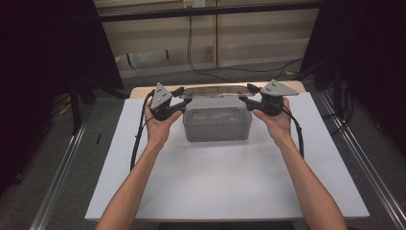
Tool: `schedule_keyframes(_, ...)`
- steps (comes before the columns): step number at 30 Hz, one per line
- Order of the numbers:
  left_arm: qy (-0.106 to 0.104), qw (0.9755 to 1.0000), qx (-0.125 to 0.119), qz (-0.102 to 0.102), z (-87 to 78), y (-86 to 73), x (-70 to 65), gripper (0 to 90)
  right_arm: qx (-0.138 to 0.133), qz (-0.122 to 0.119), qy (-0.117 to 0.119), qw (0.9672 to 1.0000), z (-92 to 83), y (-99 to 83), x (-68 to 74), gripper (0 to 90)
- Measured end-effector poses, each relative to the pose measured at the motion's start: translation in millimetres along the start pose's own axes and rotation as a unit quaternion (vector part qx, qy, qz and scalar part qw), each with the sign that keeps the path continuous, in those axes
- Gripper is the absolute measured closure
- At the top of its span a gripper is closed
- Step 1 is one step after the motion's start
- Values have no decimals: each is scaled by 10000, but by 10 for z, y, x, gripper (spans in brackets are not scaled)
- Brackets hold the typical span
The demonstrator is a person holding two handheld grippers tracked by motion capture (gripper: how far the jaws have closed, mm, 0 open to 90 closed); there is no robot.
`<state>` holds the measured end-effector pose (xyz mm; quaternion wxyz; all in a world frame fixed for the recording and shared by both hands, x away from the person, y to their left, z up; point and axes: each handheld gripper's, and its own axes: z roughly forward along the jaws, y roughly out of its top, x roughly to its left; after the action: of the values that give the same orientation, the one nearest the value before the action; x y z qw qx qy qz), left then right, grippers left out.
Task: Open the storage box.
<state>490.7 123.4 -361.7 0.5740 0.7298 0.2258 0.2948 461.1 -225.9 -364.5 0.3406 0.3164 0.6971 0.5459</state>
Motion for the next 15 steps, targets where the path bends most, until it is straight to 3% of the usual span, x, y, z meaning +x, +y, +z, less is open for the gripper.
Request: schedule_keyframes(15,-36,10000,-61,-69,42,64,55,565,-139,196,13,9997,50,-8,-103,525)
